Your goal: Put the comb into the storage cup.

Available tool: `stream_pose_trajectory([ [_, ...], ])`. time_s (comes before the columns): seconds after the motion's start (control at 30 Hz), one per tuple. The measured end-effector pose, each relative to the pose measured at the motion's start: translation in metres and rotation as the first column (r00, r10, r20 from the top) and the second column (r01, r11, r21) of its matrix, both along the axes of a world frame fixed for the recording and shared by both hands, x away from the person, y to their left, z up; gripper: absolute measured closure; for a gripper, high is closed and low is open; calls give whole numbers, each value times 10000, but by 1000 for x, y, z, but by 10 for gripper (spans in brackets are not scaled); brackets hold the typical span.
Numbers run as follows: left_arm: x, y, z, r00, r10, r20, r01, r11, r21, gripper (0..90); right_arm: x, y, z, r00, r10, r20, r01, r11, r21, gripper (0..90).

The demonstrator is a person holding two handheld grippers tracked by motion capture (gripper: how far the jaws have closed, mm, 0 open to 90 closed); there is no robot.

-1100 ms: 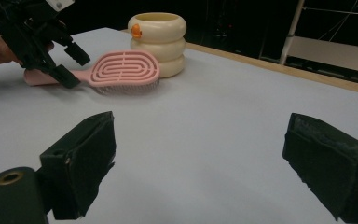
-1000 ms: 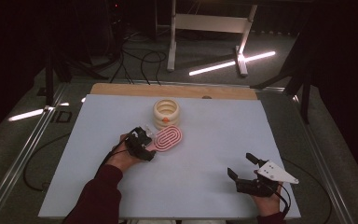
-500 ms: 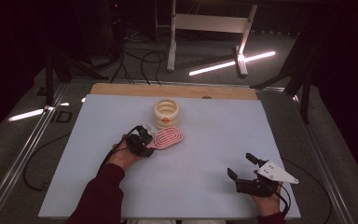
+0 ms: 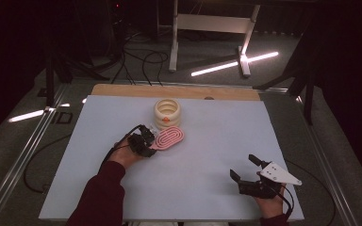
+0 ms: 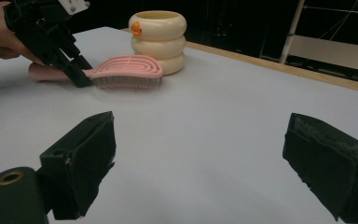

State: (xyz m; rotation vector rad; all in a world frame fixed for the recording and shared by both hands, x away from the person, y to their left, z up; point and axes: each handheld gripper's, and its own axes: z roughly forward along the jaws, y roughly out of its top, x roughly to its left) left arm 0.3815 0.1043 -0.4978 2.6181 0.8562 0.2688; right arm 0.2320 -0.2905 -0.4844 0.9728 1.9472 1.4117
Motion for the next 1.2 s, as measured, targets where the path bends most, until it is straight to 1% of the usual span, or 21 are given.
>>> stream_pose_trajectory([
  [0.1,-2,0,0,10000,-30,85,29,10000,32,695,0,0,0,10000,-12,-16,12,10000,14,94],
  [0.23,-5,-2,2,9993,-280,255,273,9993,262,696,0,0,0,10000,-4,-13,4,10000,8,94],
  [0.3,-7,-2,2,9990,-330,297,322,9991,273,697,0,0,0,10000,-1,-12,1,10000,5,94],
  [0.33,-8,-2,2,9983,-411,405,401,9989,252,697,0,0,0,10000,-1,-11,1,10000,6,94],
  [0.47,-11,-1,1,9985,-356,424,354,9994,51,698,0,0,0,10000,-4,-13,4,10000,-8,94],
  [0.53,-11,0,1,9984,-366,442,364,9993,63,698,0,0,0,10000,-1,-8,1,10000,-11,94],
  [0.57,-12,0,1,9986,-324,429,324,9995,-1,698,0,0,0,10000,0,-13,0,10000,-8,94],
  [0.87,-18,0,7,9970,-375,673,386,9991,-151,699,0,1,0,10000,-4,-58,4,10000,-5,94],
  [0.93,-21,1,10,9966,-306,766,337,9987,-392,699,0,1,0,10000,4,-66,-4,10000,-14,94],
  [1.1,-26,2,15,9947,-301,981,360,9976,-597,698,0,1,-1,9999,21,-99,-21,10000,-21,94],
  [1.2,-30,5,18,9934,-220,1124,310,9964,-790,699,1,1,-1,9999,37,-119,-37,10000,-35,94],
])
